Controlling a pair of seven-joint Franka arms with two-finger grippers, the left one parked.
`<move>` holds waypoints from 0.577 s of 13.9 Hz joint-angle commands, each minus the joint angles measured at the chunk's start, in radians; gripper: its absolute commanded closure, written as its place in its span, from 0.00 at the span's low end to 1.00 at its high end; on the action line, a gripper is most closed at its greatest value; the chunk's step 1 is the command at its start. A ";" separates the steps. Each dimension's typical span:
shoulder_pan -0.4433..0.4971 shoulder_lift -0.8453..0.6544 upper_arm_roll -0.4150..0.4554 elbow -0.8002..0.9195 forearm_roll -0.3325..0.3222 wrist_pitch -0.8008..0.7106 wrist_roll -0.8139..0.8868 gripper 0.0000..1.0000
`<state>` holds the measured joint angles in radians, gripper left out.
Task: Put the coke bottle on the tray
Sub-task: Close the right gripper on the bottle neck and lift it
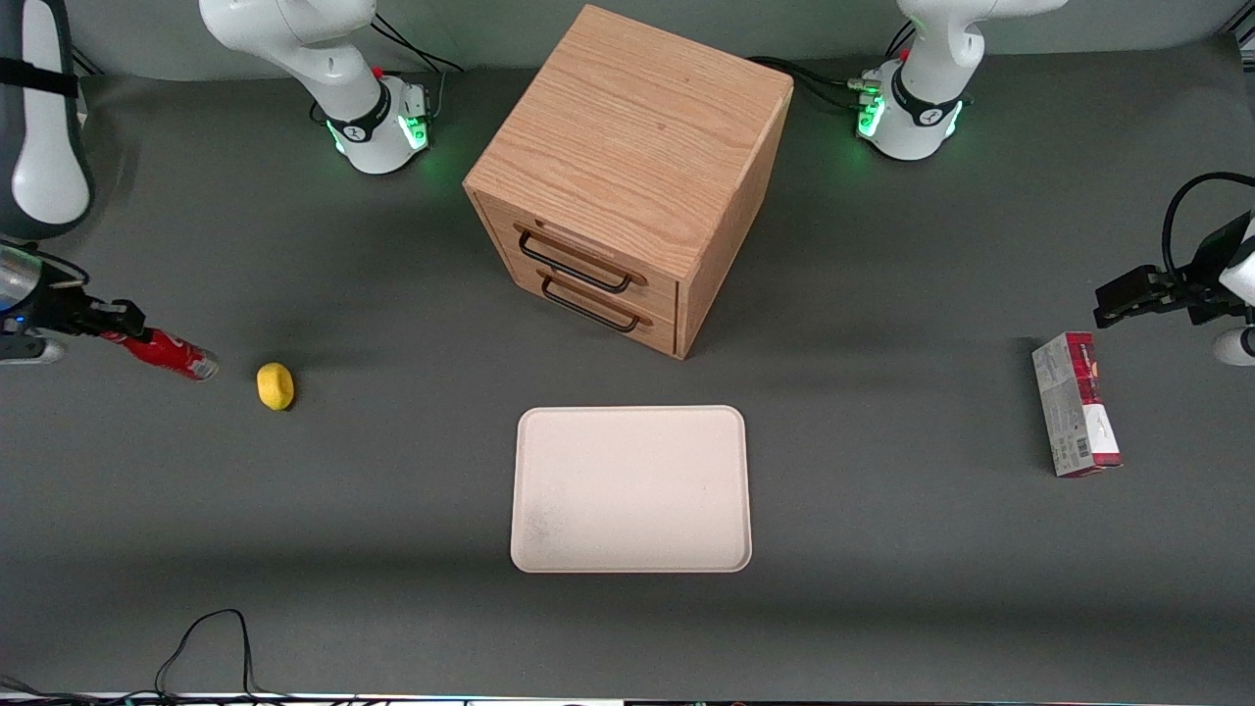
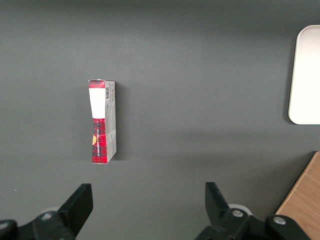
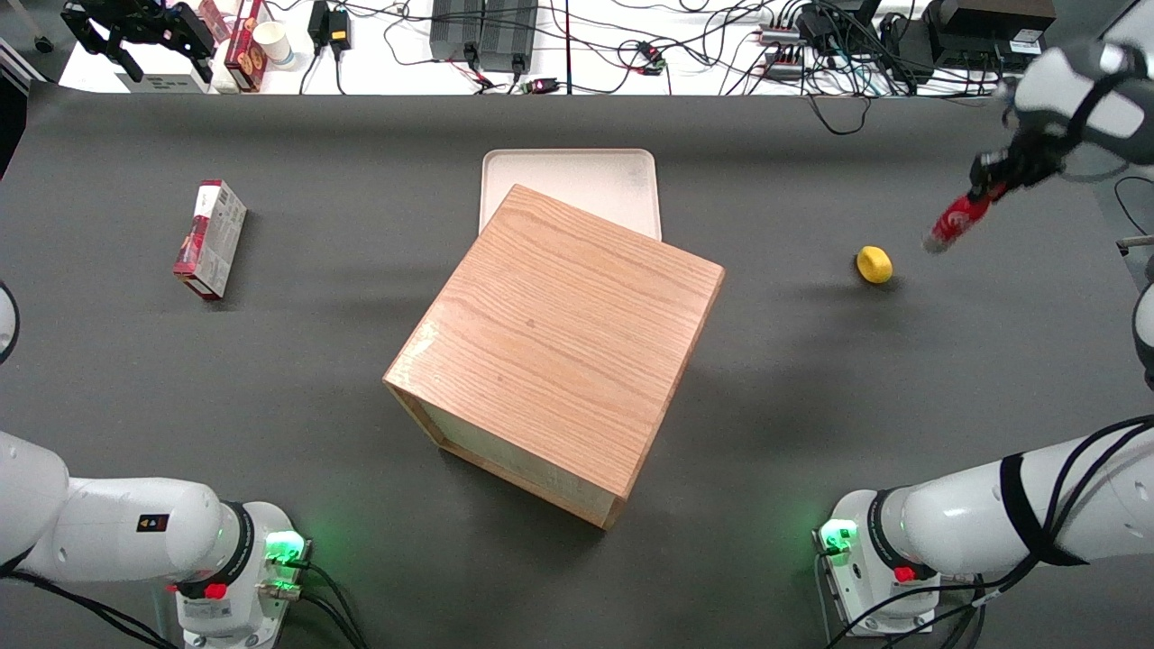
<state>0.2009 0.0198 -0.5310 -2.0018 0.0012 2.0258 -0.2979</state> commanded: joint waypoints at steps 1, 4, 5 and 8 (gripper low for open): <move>-0.006 0.116 0.075 0.300 0.028 -0.207 0.129 1.00; -0.032 0.190 0.220 0.574 0.054 -0.419 0.311 1.00; -0.058 0.207 0.291 0.645 0.053 -0.465 0.379 1.00; -0.074 0.235 0.420 0.777 0.053 -0.512 0.499 1.00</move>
<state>0.1598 0.1995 -0.1792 -1.3621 0.0401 1.5778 0.1366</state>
